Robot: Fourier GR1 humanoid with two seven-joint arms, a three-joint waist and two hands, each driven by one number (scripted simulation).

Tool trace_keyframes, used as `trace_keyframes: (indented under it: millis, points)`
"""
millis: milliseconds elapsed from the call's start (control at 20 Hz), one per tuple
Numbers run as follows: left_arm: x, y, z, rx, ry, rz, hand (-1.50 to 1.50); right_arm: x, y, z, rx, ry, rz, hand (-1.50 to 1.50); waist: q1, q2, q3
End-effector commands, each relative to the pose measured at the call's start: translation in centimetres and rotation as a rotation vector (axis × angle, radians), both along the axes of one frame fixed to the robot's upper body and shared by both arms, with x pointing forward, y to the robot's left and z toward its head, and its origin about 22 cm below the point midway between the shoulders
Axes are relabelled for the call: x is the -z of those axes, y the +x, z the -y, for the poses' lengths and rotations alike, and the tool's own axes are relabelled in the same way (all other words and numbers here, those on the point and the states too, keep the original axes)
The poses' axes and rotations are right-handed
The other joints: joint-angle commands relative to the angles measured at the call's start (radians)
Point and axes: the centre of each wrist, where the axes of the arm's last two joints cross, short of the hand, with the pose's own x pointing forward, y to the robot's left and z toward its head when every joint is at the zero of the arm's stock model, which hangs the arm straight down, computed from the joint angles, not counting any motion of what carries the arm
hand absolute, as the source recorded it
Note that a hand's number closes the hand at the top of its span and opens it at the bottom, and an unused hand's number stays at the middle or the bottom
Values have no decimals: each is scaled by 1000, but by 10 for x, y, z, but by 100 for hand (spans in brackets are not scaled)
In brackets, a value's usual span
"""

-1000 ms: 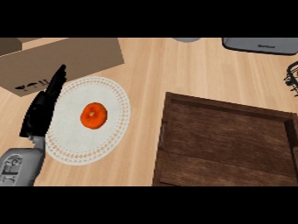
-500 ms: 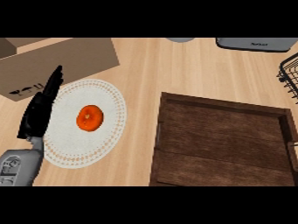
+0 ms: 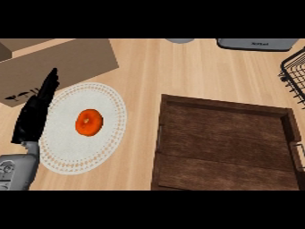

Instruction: Pick the tomato from the tray and place it in the tiered basket

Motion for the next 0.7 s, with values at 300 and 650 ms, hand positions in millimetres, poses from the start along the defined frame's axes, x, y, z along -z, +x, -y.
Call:
trace_keyframes:
  millis: [300,650]
  points:
    - [0,4,-4,-14,6,-8,0,15,-16,44,74,63,-90,150,-23,-7,2]
    - [9,2,-8,-30,-8,-29,0,28,-22,57,1,185,-36,150,-35,-12,1]
